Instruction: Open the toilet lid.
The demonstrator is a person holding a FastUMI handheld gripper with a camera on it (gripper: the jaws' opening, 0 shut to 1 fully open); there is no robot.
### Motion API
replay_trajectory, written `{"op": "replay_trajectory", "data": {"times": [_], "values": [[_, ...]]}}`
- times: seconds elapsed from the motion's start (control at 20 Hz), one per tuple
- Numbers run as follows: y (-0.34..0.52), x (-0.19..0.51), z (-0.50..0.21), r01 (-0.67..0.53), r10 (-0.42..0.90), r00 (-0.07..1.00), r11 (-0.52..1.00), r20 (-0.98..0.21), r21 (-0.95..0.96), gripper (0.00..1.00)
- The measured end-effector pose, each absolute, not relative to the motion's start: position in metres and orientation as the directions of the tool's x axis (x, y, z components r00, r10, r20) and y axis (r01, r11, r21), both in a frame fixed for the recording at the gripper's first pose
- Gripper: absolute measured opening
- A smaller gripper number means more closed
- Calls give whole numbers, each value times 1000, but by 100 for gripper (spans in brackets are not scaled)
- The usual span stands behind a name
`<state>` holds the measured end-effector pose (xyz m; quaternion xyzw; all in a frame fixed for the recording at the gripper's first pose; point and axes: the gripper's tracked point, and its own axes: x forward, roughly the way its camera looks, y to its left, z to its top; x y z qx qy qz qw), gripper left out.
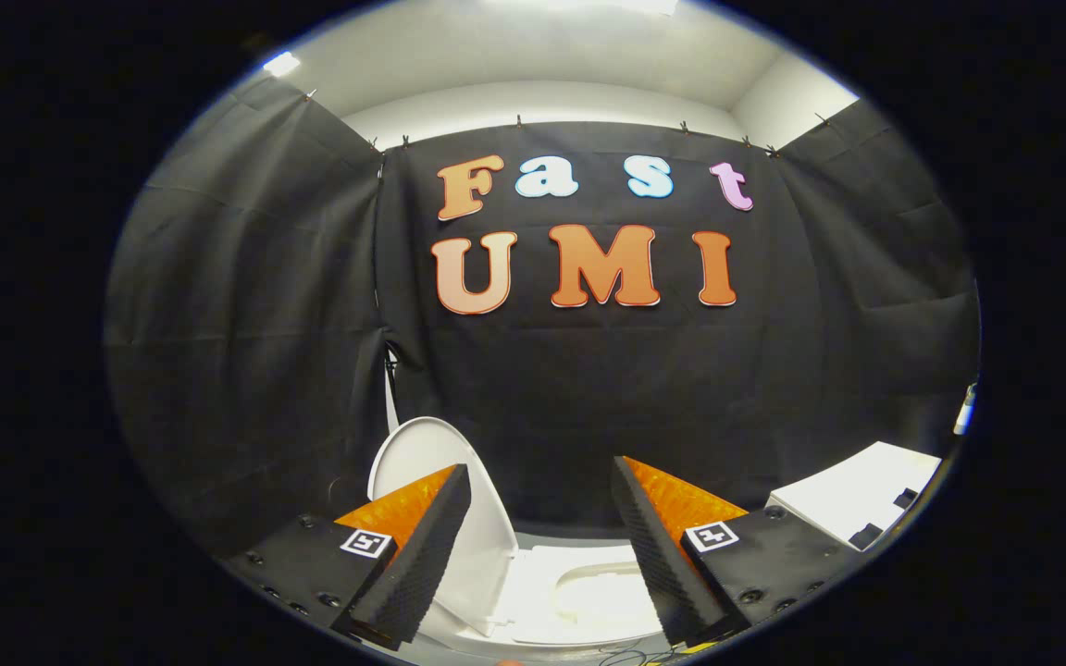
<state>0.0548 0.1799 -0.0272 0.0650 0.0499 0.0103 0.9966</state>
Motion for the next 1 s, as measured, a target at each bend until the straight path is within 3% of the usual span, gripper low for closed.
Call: {"op": "replay_trajectory", "data": {"times": [1.0], "values": [[109,52,16,47,-39,998,987,-54,156,99]]}}
